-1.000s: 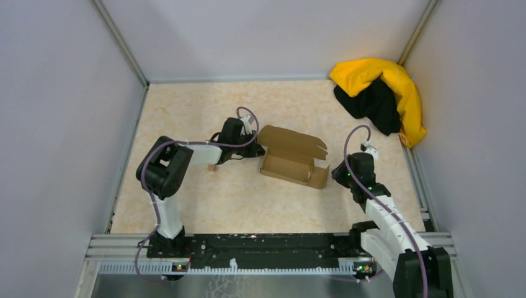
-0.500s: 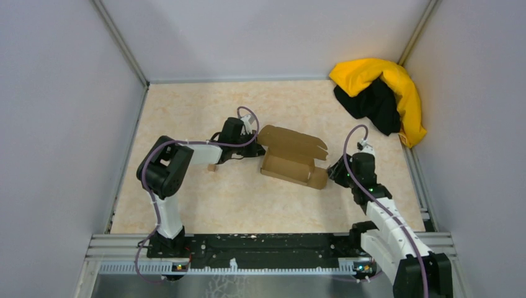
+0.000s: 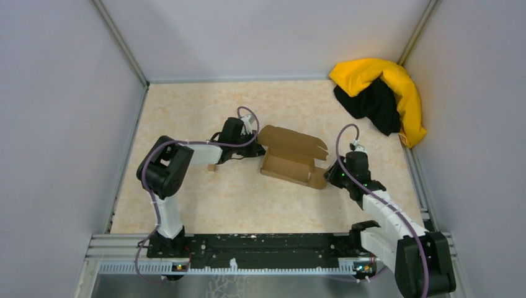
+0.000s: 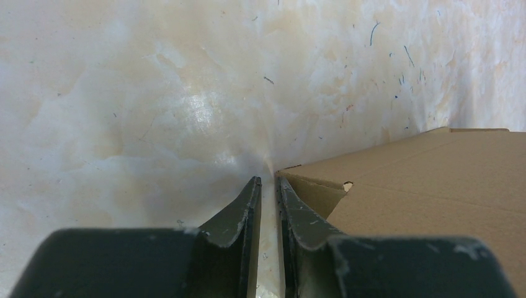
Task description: Fold the paper box
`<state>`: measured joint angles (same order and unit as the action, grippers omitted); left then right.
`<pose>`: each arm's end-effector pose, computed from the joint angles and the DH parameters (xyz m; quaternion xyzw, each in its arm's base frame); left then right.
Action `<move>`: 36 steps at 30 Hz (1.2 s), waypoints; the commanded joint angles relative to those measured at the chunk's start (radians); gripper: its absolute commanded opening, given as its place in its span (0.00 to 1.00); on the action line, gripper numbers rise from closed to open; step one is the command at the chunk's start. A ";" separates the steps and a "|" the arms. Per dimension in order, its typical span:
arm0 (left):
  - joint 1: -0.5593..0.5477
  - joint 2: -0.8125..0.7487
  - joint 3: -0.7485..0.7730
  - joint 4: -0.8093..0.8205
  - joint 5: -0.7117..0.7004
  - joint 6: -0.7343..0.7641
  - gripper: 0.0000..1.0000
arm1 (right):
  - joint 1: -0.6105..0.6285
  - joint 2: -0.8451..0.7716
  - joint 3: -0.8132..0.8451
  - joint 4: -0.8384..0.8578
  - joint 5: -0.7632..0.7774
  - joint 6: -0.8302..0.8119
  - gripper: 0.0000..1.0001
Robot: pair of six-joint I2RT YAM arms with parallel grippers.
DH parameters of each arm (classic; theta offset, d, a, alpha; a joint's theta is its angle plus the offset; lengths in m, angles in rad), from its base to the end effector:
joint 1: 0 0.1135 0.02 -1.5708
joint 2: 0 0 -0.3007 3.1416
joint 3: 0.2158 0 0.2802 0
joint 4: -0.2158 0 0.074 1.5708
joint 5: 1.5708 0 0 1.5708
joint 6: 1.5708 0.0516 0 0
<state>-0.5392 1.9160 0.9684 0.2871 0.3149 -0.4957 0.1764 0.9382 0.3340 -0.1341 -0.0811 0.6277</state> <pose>0.3585 -0.2332 0.1337 0.0882 0.8854 -0.3372 0.3077 0.1906 0.0382 0.1655 0.1885 0.8944 0.1922 0.3573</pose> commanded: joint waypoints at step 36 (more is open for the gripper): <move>-0.021 0.058 0.023 -0.103 -0.013 0.041 0.22 | 0.191 0.099 0.237 0.021 0.045 -0.022 0.00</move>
<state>-0.5468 1.9297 0.9955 0.2752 0.3054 -0.4774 0.3309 1.0016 0.4927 -0.1379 -0.0486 0.6296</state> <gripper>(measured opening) 0.213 0.009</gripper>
